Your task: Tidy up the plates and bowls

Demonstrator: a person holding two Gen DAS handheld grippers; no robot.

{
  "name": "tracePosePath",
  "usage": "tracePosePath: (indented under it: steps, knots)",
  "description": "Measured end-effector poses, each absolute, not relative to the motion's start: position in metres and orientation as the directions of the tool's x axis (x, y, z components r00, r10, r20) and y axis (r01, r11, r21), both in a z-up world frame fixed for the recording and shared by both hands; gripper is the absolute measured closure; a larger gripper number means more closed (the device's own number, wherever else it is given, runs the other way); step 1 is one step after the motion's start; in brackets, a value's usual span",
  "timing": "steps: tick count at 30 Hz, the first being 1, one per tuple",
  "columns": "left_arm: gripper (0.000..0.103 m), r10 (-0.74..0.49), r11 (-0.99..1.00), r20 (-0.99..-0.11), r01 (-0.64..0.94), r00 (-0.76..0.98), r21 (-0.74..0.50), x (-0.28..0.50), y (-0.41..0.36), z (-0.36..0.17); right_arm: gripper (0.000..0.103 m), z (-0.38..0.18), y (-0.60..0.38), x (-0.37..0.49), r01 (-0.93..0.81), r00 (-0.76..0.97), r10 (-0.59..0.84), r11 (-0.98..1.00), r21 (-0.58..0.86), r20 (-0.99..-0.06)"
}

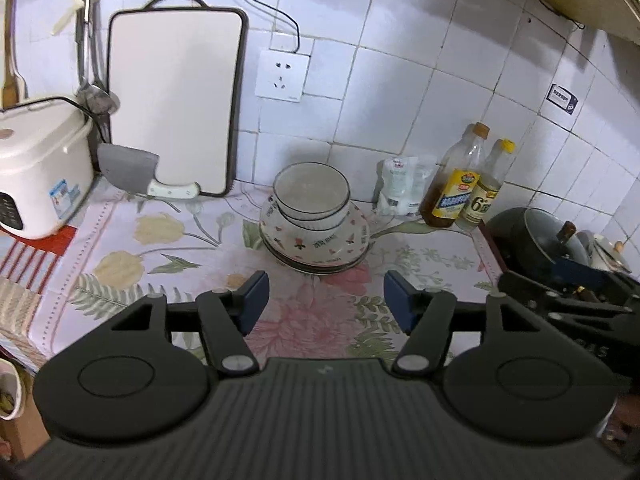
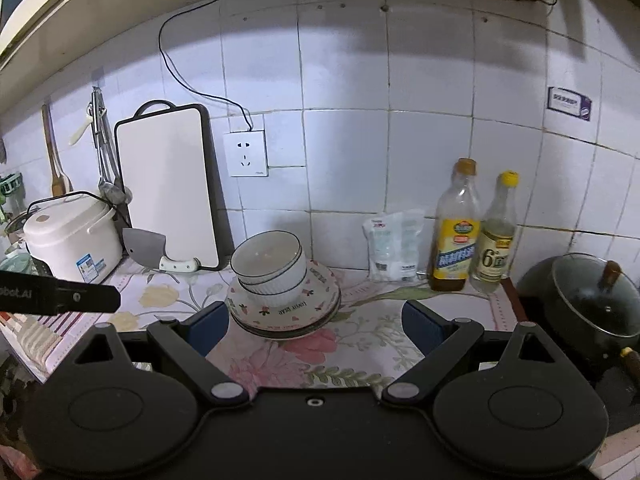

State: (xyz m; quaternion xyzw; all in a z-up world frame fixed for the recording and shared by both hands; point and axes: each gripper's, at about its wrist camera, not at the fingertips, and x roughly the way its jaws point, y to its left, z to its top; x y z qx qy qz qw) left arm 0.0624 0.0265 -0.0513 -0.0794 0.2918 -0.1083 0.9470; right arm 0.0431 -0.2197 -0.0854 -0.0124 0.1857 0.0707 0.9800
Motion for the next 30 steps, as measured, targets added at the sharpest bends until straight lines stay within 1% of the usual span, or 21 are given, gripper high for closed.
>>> tracePosePath:
  steps: [5,7,8,9,11,12,14,16,19,23,27,30]
  knots:
    - [0.032,-0.213,0.975,-0.514,0.149,0.831,-0.164,0.050,0.023,-0.052,0.007,-0.086,-0.218,0.024,-0.126,0.931,0.116,0.992,-0.005,-0.346]
    - [0.031,-0.204,0.977,-0.508,0.143,0.837,-0.157,0.046,0.021,-0.054,0.006,-0.086,-0.217,0.019,-0.111,0.936,0.106,0.994,0.004,-0.336]
    - [0.028,-0.202,0.978,-0.507,0.142,0.838,-0.155,0.044,0.021,-0.054,0.003,-0.087,-0.217,0.018,-0.107,0.937,0.104,0.994,0.007,-0.334]
    - [0.018,-0.198,0.979,-0.509,0.138,0.838,-0.153,0.043,0.020,-0.056,0.001,-0.087,-0.216,0.017,-0.107,0.937,0.103,0.994,0.007,-0.335]
    - [0.009,-0.180,0.982,-0.496,0.122,0.849,-0.147,0.039,0.019,-0.057,0.000,-0.087,-0.215,0.014,-0.089,0.936,0.084,0.996,0.002,-0.342]
    - [0.008,-0.165,0.984,-0.485,0.112,0.859,-0.137,0.037,0.019,-0.057,0.000,-0.087,-0.214,0.013,-0.074,0.934,0.067,0.997,-0.005,-0.352]
    - [0.007,-0.153,0.987,-0.480,0.106,0.864,-0.124,0.035,0.019,-0.056,0.000,-0.084,-0.213,0.011,-0.033,0.923,0.023,0.999,-0.020,-0.384]
    - [0.006,-0.136,0.989,-0.491,0.092,0.860,-0.114,0.033,0.019,-0.055,0.000,-0.081,-0.214,0.008,-0.005,0.912,0.002,1.000,-0.007,-0.410]
    - [0.006,-0.098,0.995,-0.500,0.070,0.861,-0.074,0.030,0.017,-0.053,0.000,-0.077,-0.217,0.004,-0.006,0.900,0.019,0.999,0.032,-0.436]
    - [0.006,-0.073,0.997,-0.521,0.062,0.850,-0.038,0.027,0.015,-0.052,0.000,-0.076,-0.219,0.000,0.011,0.898,0.005,0.999,0.036,-0.441]
    - [0.006,-0.072,0.997,-0.524,0.067,0.849,-0.029,0.022,0.014,-0.053,0.000,-0.078,-0.222,-0.002,0.045,0.903,-0.029,0.999,0.027,-0.429]
    - [0.006,-0.081,0.997,-0.523,0.078,0.848,-0.028,0.021,0.012,-0.054,0.000,-0.079,-0.223,-0.002,0.038,0.901,-0.022,0.999,0.027,-0.434]
